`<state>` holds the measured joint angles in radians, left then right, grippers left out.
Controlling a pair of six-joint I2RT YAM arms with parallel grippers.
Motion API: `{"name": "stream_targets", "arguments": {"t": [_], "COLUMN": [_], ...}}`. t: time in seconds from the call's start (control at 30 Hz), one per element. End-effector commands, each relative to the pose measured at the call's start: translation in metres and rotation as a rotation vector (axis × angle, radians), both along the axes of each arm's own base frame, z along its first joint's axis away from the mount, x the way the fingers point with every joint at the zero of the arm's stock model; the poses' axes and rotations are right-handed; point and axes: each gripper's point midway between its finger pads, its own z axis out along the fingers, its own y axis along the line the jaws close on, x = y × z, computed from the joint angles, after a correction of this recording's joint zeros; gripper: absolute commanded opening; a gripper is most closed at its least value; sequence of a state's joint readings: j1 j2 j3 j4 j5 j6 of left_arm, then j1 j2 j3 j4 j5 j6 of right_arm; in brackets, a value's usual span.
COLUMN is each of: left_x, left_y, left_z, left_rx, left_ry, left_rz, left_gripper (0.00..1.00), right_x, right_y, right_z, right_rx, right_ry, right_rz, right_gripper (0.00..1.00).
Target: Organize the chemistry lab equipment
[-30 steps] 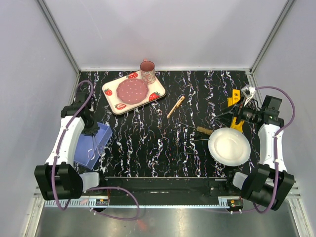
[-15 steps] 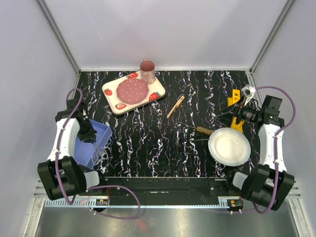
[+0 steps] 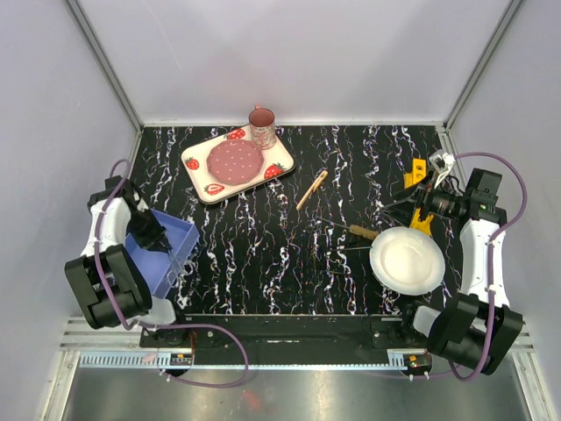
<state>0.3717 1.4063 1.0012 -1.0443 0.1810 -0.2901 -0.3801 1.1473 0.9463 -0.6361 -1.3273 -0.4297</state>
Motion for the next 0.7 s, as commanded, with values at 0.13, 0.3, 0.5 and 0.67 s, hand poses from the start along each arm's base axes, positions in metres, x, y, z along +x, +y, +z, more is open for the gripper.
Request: {"name": "stream_targets", "arguments": {"t": [0.13, 0.3, 0.5, 0.67], "left_x": [0.037, 0.043, 0.046, 0.055], "left_y": [0.017, 0.02, 0.031, 0.057], "left_z": [0.022, 0.012, 0.003, 0.017], "left_rx": [-0.066, -0.105, -0.091, 0.007], "left_ry": [-0.093, -0.049, -0.021, -0.096], "left_rz": [0.028, 0.028, 0.041, 0.11], "left_gripper": [0.16, 0.21, 0.29, 0.44], "right_x": [-0.004, -0.004, -0.004, -0.005], "right_y": [0.004, 0.004, 0.003, 0.004], "right_z": [0.021, 0.021, 0.02, 0.02], "right_rx": [-0.007, -0.008, -0.011, -0.01], "right_ry": [-0.074, -0.072, -0.074, -0.074], "right_rz": [0.035, 0.036, 0.038, 0.04], "right_gripper": [1.0, 1.0, 1.0, 1.0]}}
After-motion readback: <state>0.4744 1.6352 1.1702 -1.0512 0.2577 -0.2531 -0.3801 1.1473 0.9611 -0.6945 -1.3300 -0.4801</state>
